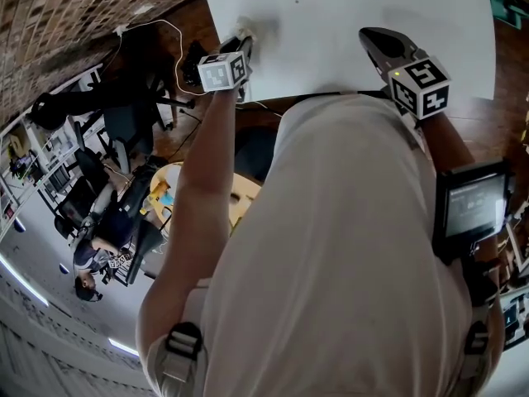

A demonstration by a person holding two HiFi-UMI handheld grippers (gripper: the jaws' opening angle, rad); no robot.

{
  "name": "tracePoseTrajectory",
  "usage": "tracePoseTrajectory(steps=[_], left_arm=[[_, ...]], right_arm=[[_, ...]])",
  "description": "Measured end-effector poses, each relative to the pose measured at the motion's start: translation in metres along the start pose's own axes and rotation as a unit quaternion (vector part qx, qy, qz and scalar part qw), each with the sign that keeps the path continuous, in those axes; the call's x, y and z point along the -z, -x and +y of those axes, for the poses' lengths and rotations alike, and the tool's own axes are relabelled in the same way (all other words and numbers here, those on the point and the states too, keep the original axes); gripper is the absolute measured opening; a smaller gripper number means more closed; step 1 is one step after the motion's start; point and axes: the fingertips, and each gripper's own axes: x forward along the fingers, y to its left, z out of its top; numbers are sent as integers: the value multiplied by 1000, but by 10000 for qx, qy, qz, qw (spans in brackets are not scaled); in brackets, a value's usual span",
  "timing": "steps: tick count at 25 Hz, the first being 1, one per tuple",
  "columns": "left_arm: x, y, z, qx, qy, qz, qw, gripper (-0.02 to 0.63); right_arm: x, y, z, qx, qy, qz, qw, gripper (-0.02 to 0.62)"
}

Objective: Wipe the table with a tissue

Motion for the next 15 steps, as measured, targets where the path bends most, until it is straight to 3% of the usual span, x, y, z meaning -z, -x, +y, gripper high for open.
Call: tracePoseTrajectory(steps=[5,12,15], left_arm=[[-8,3,-5,-38,-164,124,9998,89],[-14,-16,-34,297,-348,169,9988,87],[-17,-27,-53,688,-484,156,9963,87]], right_arm=[[-4,-1,-3,45,-22,-15,10000,8],[0,2,-4,93,-65,-45,9999,8],[-2,3,-6,106,-74,-61,9999,8]])
